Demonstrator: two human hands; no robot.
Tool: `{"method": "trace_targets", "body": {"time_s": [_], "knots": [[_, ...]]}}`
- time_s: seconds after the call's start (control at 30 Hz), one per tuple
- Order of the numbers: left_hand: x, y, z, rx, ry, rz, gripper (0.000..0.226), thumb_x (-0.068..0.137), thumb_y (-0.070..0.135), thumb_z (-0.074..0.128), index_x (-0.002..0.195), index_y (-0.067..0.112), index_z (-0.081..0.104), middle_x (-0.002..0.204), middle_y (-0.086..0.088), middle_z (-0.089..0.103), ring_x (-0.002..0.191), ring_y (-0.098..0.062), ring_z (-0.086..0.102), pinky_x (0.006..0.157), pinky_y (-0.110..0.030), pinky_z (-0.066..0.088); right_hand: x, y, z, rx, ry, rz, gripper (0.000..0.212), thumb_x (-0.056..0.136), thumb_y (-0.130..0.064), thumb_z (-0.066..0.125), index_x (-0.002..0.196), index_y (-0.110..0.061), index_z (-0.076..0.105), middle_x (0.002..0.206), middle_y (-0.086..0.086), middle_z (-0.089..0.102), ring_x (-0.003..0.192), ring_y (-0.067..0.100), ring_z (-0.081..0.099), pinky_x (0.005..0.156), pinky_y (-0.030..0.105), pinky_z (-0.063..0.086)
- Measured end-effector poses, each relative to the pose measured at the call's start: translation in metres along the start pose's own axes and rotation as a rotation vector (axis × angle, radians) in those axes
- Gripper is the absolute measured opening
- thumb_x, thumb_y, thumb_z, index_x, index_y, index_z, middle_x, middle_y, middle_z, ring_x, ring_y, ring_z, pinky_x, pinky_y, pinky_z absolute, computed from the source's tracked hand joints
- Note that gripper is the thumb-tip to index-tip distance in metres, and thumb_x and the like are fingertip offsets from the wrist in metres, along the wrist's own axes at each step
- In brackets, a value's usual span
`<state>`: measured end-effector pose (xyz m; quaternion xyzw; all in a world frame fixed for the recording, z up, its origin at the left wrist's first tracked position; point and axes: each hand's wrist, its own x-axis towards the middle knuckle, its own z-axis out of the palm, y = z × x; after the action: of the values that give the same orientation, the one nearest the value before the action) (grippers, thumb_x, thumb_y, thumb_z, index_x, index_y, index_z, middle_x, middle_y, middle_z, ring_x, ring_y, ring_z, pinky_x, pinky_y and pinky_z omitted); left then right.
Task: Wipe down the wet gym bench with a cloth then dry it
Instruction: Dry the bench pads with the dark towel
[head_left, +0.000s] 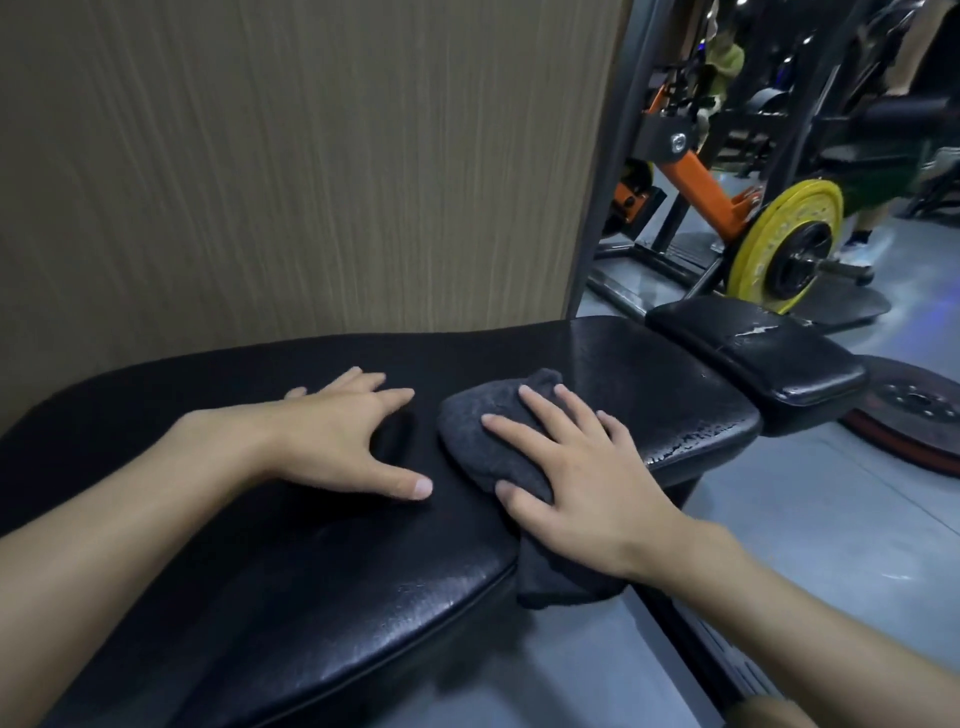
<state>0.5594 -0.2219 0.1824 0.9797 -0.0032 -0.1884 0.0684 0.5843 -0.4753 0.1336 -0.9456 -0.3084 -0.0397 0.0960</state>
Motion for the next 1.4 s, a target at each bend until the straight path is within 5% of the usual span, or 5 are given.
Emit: {"method": "trace_targets", "body": {"time_s": [0.17,0.47,0.83,1.03,1.4], "knots": [[0.014,0.032,0.002,-0.070,0.071,0.026,0.123,0.073,0.077,0.059,0.155,0.022,-0.014,0.165,0.005,0.000,0.150,-0.010,0.004,0.121,-0.042,0.017,0.070,0.019,0.009,0.001,-0.005,0.045,0.065,0.085,-0.063,0.026,0.149,-0.052,0.020,0.165,-0.004,0.014,0.152,0.028,0.005,0.117,0.059,0.012],[0.029,0.066,0.013,-0.052,0.032,-0.133,0.107,0.061,0.090,0.053,0.151,0.049,0.009,0.163,-0.007,0.003,0.151,-0.025,0.001,0.117,-0.060,0.012,0.194,0.062,0.012,0.030,-0.093,0.088,0.059,0.090,-0.057,0.031,0.148,-0.046,0.027,0.161,0.002,0.025,0.147,0.035,0.012,0.110,0.066,0.016],[0.032,0.067,0.008,-0.139,0.032,-0.185,0.125,0.039,0.097,0.053,0.148,0.052,0.011,0.164,-0.007,0.004,0.151,-0.022,0.002,0.118,-0.053,0.018,0.077,0.075,0.002,0.012,-0.008,-0.130,0.071,0.081,-0.061,0.018,0.150,-0.047,0.025,0.164,0.000,0.021,0.151,0.028,0.012,0.117,0.058,0.015],[0.038,0.077,-0.002,-0.106,0.043,-0.140,0.107,0.069,0.079,0.061,0.154,0.036,0.013,0.162,0.000,0.011,0.150,-0.019,0.012,0.119,-0.046,0.022,0.010,0.089,-0.007,-0.084,0.078,-0.185,0.067,0.083,-0.063,0.038,0.146,-0.040,0.041,0.156,0.009,0.038,0.148,0.038,0.023,0.112,0.067,0.020],[0.064,0.100,0.006,0.024,0.134,-0.107,0.090,0.075,0.085,0.039,0.151,0.040,0.018,0.155,-0.006,0.025,0.146,-0.023,0.019,0.113,-0.055,0.026,0.147,0.113,0.001,-0.017,-0.051,0.020,0.056,0.093,-0.056,0.035,0.148,-0.052,0.023,0.165,-0.002,0.015,0.151,0.031,0.006,0.113,0.065,0.015]]}}
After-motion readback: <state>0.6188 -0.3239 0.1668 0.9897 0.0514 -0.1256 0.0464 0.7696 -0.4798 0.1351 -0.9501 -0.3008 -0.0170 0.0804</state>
